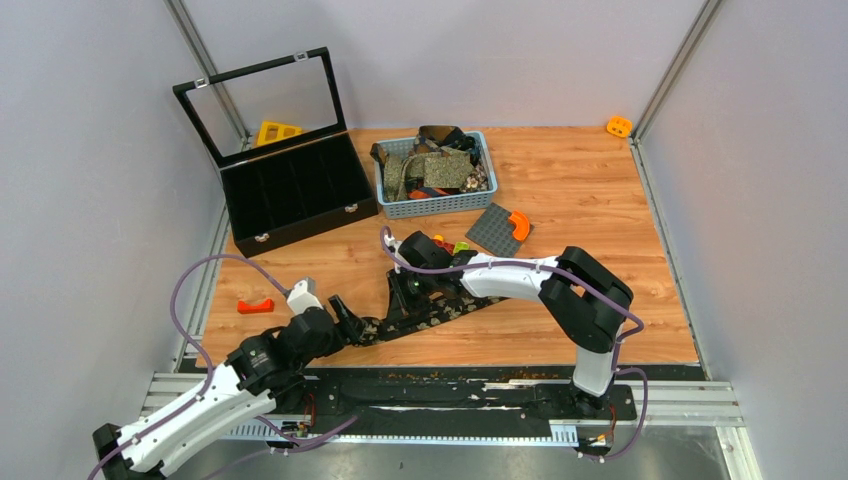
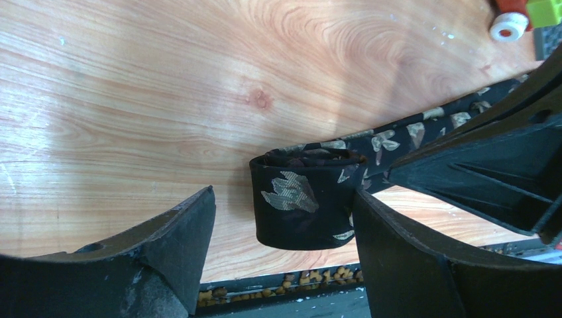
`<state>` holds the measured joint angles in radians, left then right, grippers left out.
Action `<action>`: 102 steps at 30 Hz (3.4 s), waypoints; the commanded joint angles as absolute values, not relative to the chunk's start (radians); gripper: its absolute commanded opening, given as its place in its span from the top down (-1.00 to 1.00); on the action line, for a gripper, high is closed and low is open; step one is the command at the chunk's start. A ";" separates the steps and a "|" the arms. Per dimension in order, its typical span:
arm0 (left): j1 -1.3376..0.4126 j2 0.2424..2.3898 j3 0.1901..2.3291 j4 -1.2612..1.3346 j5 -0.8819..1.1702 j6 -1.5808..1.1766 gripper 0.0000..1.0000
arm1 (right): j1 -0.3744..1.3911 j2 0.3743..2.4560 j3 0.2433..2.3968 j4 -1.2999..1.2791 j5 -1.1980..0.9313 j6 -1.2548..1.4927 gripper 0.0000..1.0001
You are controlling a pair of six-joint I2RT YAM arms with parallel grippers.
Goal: Roll the ties
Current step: Roll the tie at the center of the board.
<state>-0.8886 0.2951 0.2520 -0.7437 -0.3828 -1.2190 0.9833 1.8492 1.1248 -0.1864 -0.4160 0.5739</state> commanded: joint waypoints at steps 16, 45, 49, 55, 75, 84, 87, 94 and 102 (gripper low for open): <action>-0.891 0.542 0.173 -0.443 -0.317 -1.204 -0.27 | 0.983 1.830 1.141 -0.174 -0.408 0.556 1.00; -0.891 1.035 0.671 -0.853 -0.466 -0.877 0.95 | 0.870 1.740 1.076 -0.233 -0.335 0.504 1.00; -0.891 1.137 0.728 -0.906 -0.508 -0.865 0.95 | 0.847 1.719 1.047 -0.245 -0.306 0.511 1.00; -0.893 1.254 0.792 -0.966 -0.559 -0.859 0.97 | 0.803 1.649 0.991 -0.259 -0.240 0.537 1.00; -1.021 1.637 0.974 -1.019 -0.651 -0.909 0.99 | 0.664 1.342 0.830 -0.276 -0.115 0.585 0.95; -1.063 1.747 1.059 -0.992 -0.603 -0.919 0.89 | 0.653 1.288 0.822 -0.299 -0.116 0.578 0.94; -1.071 1.758 1.074 -0.984 -0.588 -0.928 0.63 | 0.652 1.279 0.824 -0.310 -0.116 0.575 0.92; -1.076 1.710 1.059 -0.910 -0.535 -0.922 0.10 | 0.653 1.258 0.824 -0.319 -0.130 0.586 0.89; -1.075 1.604 1.006 -0.826 -0.496 -0.913 -0.09 | 0.653 1.244 0.834 -0.324 -0.148 0.591 0.90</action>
